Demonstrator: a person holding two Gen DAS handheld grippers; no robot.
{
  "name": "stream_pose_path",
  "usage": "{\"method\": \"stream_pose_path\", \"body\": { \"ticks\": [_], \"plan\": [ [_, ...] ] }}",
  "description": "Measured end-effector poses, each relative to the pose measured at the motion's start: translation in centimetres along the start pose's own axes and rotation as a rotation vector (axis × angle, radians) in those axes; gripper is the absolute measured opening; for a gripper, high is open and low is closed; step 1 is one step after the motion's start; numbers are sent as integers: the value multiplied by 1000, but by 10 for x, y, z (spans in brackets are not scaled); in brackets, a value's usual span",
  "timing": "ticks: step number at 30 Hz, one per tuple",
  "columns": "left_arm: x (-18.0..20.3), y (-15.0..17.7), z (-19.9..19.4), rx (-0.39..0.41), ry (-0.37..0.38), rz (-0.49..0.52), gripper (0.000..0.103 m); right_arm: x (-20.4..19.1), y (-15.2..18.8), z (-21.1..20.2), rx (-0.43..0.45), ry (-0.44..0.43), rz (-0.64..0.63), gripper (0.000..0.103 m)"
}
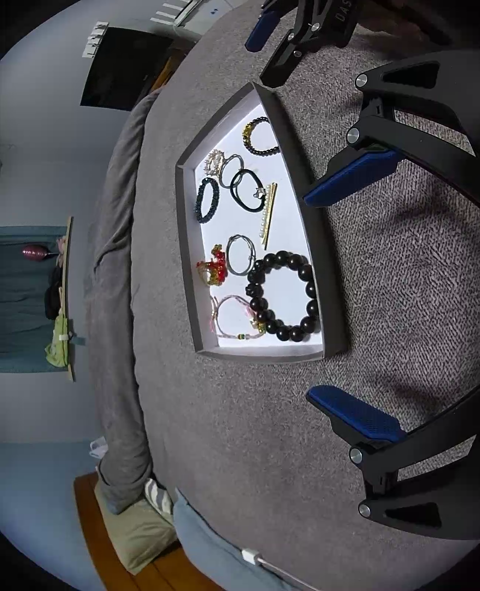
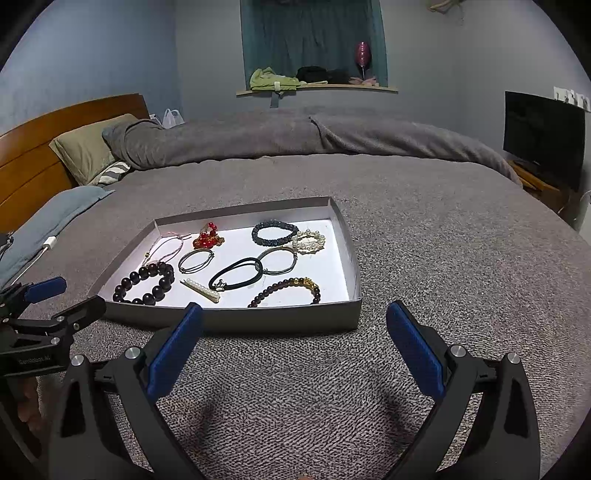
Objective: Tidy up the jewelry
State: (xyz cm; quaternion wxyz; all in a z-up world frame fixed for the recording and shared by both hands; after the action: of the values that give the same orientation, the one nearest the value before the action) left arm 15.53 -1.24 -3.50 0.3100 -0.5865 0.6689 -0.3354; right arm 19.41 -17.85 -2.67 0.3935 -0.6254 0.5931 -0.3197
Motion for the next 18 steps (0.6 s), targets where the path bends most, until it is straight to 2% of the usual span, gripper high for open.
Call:
{"method": "stream_pose_path", "body": {
  "ticks": [18],
  "plan": [
    [3, 1, 0, 2, -1, 7, 96, 0, 0, -1, 1, 3, -9, 98]
  ]
}}
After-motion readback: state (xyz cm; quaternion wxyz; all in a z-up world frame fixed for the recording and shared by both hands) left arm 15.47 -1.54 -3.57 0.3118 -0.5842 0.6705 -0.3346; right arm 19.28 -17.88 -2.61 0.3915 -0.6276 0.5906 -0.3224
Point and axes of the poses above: each gripper's, at about its wrist camera, not at the fingertips, and z roughly the way its jaws point, x to its right, y to its underside, the point moved 9 cm from there along z, roughly the way its jaws point, and after that the axes turned 5 degrees about x, right-handed, at the moved point
